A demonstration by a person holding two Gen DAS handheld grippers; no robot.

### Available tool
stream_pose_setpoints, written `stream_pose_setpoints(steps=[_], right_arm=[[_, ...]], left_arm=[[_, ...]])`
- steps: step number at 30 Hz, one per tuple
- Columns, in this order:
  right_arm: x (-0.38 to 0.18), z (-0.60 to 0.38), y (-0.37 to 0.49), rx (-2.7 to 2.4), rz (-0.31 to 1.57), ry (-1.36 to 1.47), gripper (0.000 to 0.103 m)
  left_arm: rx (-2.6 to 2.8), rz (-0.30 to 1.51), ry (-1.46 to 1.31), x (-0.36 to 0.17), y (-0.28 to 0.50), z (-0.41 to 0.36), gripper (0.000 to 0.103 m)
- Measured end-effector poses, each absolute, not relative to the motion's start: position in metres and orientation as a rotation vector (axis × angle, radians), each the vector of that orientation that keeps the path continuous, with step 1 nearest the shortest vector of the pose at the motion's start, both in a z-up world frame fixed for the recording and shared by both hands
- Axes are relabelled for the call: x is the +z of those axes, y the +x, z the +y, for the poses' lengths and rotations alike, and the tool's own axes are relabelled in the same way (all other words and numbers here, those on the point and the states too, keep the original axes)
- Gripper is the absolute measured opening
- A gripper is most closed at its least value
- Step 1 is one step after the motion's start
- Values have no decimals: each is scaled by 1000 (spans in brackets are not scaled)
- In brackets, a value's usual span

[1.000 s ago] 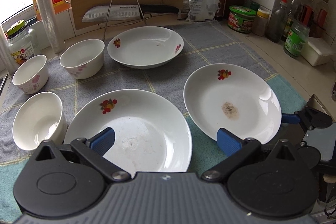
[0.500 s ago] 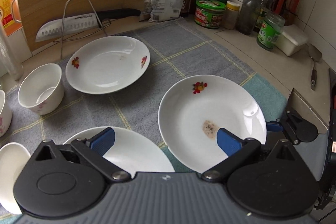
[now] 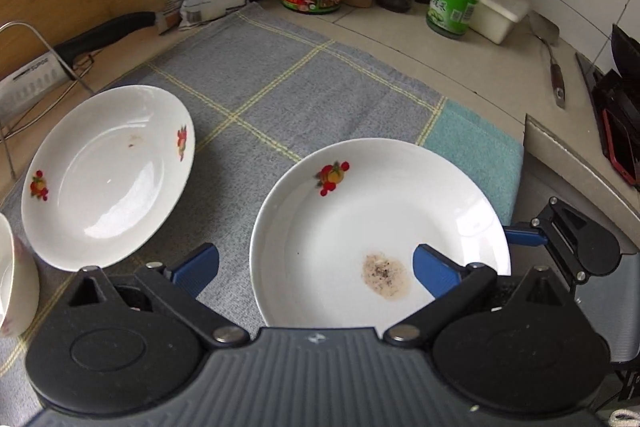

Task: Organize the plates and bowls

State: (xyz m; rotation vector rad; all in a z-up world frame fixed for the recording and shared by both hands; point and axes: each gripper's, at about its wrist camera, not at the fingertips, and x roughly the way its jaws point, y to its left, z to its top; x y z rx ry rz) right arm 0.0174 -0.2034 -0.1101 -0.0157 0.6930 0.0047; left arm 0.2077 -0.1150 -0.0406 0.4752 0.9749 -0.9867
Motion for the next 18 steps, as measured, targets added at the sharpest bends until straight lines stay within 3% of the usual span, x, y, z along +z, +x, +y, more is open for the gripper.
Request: stream_pose_setpoints(steps=[6, 11, 14, 18], right_arm=[[-110, -203, 20, -1, 706, -17, 103], [-111, -206, 21, 38, 698, -33, 103], [-111, -208, 21, 69, 690, -43, 103], [-111, -211, 23, 104, 684, -54, 103]], left_arm=[[-1058, 1065, 490, -52, 223, -127, 102], [-1054, 1094, 505, -58, 232, -137, 97], [-1044, 1141, 501, -63, 239, -141, 89], [-1043, 1172, 485, -66, 246, -146, 87]])
